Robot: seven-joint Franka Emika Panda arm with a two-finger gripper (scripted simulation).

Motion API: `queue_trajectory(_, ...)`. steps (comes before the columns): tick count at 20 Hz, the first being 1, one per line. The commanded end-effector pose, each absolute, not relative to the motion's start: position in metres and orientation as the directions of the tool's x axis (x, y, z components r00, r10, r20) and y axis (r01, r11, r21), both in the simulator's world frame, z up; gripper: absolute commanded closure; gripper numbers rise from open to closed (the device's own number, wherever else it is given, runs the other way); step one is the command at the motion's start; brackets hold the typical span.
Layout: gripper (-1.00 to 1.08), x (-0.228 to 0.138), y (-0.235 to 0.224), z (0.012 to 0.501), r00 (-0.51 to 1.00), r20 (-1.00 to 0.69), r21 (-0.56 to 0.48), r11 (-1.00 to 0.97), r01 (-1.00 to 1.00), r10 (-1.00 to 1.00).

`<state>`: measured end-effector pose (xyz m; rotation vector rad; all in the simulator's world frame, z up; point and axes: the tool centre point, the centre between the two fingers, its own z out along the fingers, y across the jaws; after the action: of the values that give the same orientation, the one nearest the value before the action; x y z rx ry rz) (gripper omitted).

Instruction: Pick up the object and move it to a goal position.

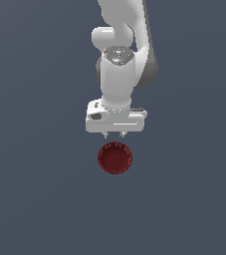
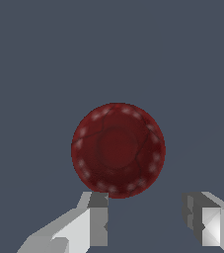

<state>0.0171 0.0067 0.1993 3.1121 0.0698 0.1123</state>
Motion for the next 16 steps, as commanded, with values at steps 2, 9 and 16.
queue_trajectory(2, -0.20, 0.019, 0.003, 0.217, 0.993, 0.093, 0.067, -0.995, 0.072, 0.078)
queue_trajectory(9, -0.20, 0.020, -0.010, 0.280, 0.971, 0.157, 0.192, -0.970, 0.149, 0.181)
queue_trajectory(16, -0.20, 0.013, -0.028, 0.368, 0.925, 0.224, 0.348, -0.912, 0.218, 0.307)
